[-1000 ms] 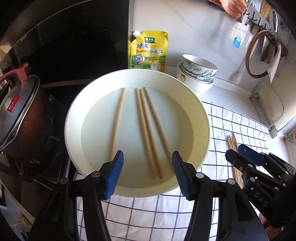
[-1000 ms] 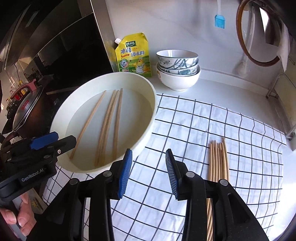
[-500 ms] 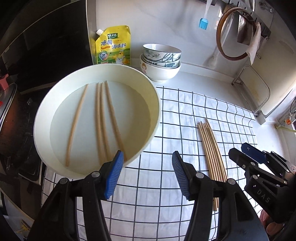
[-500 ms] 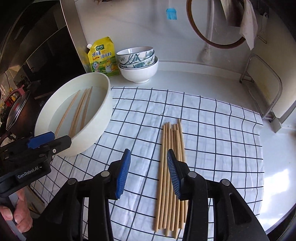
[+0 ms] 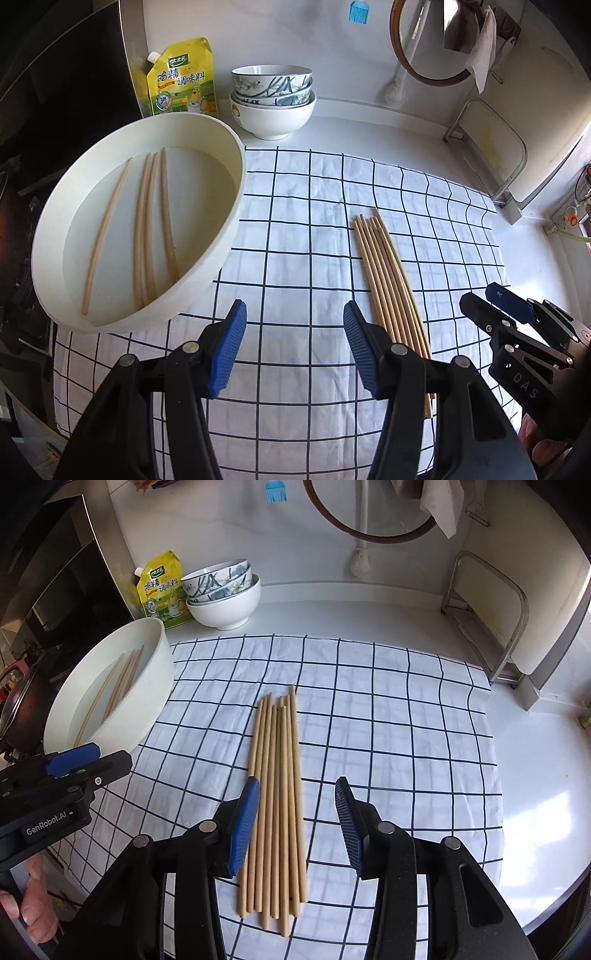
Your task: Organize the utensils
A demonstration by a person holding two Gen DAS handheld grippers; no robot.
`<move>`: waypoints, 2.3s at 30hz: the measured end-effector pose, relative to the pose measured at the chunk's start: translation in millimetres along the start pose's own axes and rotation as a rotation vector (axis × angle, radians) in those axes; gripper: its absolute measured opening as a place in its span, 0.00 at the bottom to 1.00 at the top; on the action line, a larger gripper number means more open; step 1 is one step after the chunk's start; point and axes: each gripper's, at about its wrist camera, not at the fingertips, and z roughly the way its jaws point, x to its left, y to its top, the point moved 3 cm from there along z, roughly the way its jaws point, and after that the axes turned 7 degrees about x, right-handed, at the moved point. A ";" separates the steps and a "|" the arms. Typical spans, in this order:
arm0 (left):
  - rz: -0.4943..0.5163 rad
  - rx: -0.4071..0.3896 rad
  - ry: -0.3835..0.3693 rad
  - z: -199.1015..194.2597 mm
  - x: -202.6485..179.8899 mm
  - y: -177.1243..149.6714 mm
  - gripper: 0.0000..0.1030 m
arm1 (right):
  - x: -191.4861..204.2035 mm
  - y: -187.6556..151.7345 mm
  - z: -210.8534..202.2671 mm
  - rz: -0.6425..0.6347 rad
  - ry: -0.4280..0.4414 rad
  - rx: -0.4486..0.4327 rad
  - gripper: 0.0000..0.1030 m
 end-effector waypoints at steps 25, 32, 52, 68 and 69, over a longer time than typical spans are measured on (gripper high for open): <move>0.011 0.093 0.020 55.0 -30.0 -28.4 0.54 | -29.6 -22.4 66.1 -0.049 -0.018 0.105 0.44; 0.011 0.107 0.026 61.8 -32.7 -30.9 0.54 | -26.5 -20.3 73.6 -0.074 -0.003 0.112 0.45; 0.003 0.117 -0.019 77.5 -51.7 -28.4 0.56 | -49.8 -19.7 78.7 -0.055 -0.041 0.108 0.45; 0.017 0.101 0.012 88.5 -72.1 -24.9 0.60 | -71.5 -29.1 69.1 -0.017 -0.036 0.087 0.45; 0.017 0.101 0.022 88.5 -71.4 -25.3 0.60 | -72.1 -29.4 68.6 -0.015 -0.035 0.086 0.45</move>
